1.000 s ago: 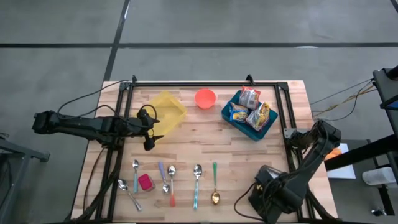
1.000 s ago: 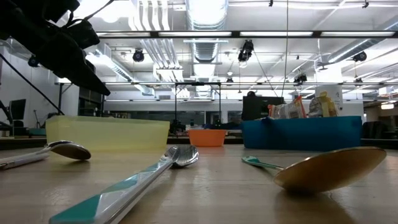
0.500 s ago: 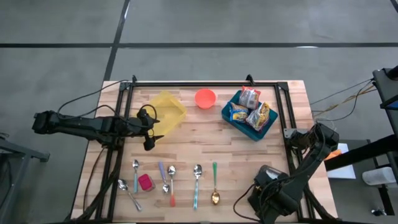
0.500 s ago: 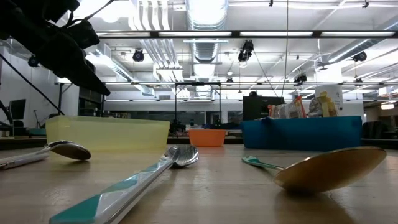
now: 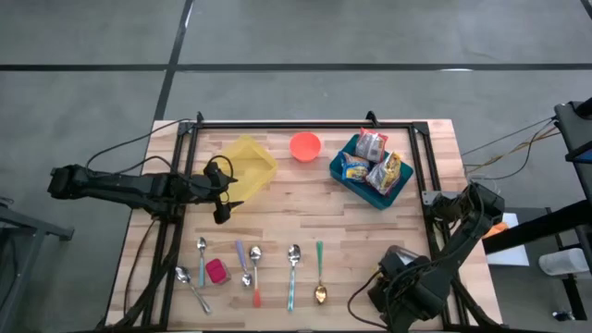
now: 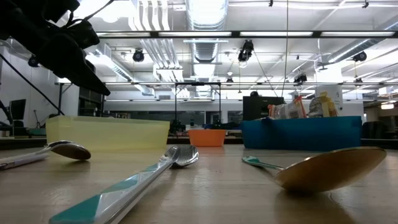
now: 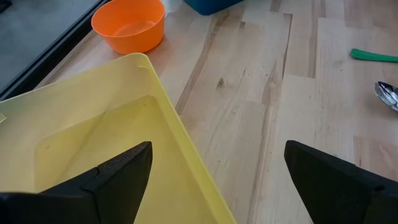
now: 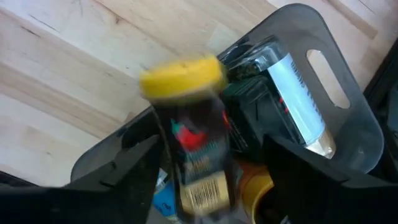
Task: Pick & Place Food Item
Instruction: Adjust the black bin
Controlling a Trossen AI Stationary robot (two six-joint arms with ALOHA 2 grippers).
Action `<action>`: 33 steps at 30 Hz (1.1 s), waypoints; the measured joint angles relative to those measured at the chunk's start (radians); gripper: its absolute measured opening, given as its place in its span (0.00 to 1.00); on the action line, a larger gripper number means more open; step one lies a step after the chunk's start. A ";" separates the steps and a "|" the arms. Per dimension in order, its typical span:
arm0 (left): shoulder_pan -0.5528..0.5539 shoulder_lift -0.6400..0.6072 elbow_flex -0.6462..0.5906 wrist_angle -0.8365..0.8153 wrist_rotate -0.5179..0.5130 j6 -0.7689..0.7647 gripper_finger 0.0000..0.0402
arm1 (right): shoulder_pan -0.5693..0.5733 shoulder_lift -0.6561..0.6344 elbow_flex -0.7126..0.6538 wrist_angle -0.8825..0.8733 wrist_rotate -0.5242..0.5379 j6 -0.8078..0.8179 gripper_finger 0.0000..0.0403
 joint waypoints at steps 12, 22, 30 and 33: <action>0.000 0.000 0.000 0.000 0.000 -0.002 0.92 | 0.000 0.000 -0.002 -0.014 0.013 -0.012 0.83; 0.000 0.000 0.000 0.000 0.000 -0.002 0.92 | 0.000 -0.008 0.031 -0.138 0.176 -0.031 0.83; 0.000 0.000 0.000 0.000 0.000 -0.001 0.92 | -0.004 -0.022 0.032 -0.163 0.260 -0.038 0.83; 0.000 0.000 0.000 0.000 0.000 0.001 0.92 | -0.011 -0.034 0.027 -0.167 0.197 -0.071 0.83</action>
